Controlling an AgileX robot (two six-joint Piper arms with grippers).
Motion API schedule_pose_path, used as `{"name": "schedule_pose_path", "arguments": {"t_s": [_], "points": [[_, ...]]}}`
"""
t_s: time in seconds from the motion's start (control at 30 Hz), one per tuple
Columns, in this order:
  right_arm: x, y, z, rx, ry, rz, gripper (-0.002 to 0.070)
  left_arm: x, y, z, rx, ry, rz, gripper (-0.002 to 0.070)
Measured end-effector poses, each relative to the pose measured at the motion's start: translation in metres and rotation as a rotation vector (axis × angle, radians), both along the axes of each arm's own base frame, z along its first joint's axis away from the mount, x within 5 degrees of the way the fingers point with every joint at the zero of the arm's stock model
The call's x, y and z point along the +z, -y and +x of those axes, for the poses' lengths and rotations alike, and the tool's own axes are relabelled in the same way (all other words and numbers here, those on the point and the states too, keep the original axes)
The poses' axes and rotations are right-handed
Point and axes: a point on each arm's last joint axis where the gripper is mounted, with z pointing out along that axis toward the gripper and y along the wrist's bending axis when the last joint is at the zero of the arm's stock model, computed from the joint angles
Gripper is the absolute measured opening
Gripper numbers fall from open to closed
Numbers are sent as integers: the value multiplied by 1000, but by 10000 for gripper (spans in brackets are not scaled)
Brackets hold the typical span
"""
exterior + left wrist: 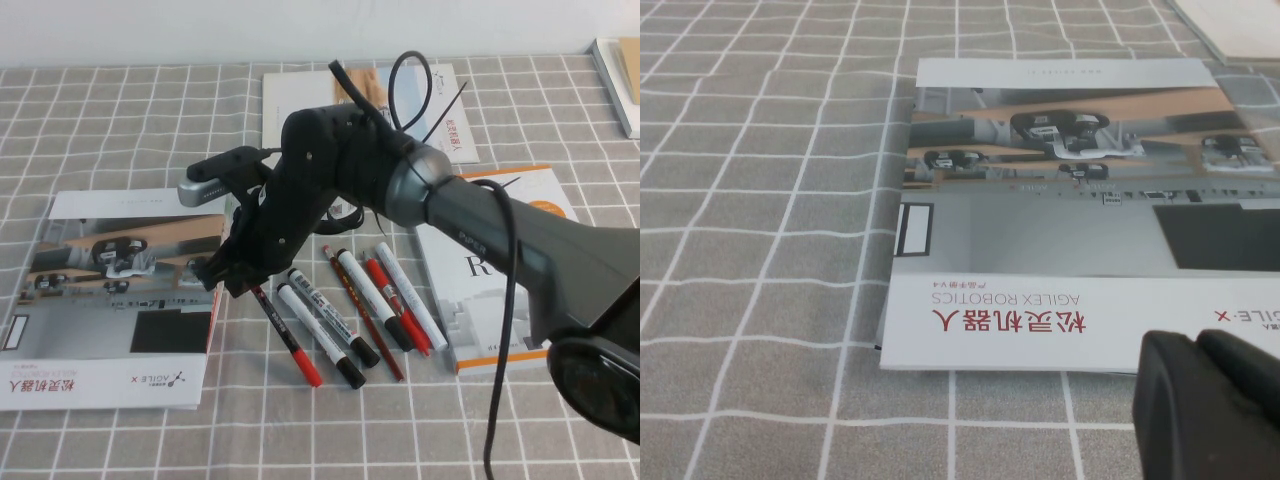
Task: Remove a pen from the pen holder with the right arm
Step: 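Take a marker out of the pen holder and lay it on the table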
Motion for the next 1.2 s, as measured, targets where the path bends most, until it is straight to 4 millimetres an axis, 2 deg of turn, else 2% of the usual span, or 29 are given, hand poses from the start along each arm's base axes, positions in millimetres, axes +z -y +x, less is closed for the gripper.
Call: {"name": "schedule_pose_path", "arguments": {"t_s": [0.2,0.3,0.4,0.57,0.7,0.8,0.93,1.07,1.13,1.2], "points": [[-7,2,6,-13,-6,1,8,0,0,0,0,0,0,-5],[-8,2,6,-15,-4,0,32,0,0,0,0,0,0,-5],[-8,2,7,-15,-2,2,116,0,0,0,0,0,0,-5],[-8,5,9,-23,0,1,305,0,0,0,0,0,0,-5],[-4,6,12,-23,13,-3,340,0,0,0,0,0,0,-5],[9,10,9,-13,23,-11,316,0,0,0,0,0,0,-5],[51,22,-3,8,67,-33,186,0,0,0,0,0,0,-5],[101,40,-31,33,153,-63,35,0,0,0,0,0,0,-5],[125,52,-48,33,194,-58,8,0,0,0,0,0,0,-5],[135,63,-66,34,221,-59,-3,0,0,0,0,0,0,-5]]}}
